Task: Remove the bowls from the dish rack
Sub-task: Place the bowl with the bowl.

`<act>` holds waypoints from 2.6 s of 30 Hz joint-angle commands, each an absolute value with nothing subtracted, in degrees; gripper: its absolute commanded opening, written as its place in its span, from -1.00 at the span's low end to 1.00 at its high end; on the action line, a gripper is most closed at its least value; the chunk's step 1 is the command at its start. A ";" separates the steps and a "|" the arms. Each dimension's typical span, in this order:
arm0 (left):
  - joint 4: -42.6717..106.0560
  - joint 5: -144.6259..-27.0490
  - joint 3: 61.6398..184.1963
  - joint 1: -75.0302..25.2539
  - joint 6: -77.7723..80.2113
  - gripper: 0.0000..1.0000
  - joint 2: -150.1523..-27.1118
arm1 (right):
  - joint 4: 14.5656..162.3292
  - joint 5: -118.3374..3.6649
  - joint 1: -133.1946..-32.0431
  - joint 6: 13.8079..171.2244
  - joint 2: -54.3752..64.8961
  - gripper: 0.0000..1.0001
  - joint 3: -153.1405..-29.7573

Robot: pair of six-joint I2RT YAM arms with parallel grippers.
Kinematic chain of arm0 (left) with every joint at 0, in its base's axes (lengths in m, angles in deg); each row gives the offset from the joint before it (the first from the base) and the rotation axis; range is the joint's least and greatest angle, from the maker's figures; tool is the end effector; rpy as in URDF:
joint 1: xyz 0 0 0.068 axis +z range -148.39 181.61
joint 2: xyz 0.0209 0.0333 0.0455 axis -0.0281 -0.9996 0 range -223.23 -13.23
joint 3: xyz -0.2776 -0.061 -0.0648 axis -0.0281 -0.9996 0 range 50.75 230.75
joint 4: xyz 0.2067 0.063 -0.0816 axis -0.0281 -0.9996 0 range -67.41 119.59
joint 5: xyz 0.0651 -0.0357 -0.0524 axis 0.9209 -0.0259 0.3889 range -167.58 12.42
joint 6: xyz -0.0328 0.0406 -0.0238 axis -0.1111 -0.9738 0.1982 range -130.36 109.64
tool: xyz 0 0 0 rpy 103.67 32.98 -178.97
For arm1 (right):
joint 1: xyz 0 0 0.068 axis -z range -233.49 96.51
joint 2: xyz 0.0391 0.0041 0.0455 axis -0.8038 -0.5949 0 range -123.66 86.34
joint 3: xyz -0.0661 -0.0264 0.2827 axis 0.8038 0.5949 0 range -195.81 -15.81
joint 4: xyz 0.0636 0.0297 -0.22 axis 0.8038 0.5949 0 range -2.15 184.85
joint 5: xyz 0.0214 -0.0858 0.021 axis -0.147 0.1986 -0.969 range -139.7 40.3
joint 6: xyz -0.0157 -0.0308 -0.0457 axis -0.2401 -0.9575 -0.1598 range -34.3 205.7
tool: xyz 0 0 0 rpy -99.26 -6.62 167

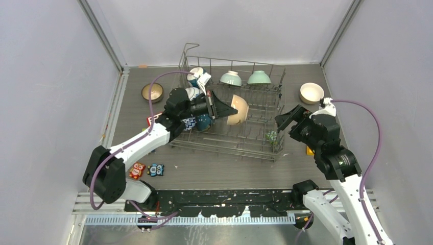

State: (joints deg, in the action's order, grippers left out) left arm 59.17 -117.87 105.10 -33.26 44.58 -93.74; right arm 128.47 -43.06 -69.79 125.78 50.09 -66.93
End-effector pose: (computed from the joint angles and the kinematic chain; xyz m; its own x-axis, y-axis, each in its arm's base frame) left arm 0.2270 -0.1902 0.3595 -0.7624 -0.2297 -0.6050 0.5948 0.1195 -0.7949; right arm 0.0820 0.0191 0.3438 -0.4342 0.5393 -0.7215 0.1316 0.8304 0.5415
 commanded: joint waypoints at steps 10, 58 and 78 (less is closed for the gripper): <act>37.90 -115.15 112.06 -33.56 23.84 -1.00 -76.45 | 118.53 -54.53 -70.39 128.33 47.87 0.99 -71.69; -17.00 -65.78 124.85 -85.70 -52.34 -1.00 -79.07 | 156.76 -56.04 -95.38 107.24 19.51 0.74 -114.50; -25.43 -73.49 130.87 -85.84 -51.31 -1.00 -78.55 | 163.19 -40.67 -115.78 104.93 8.23 0.35 -117.63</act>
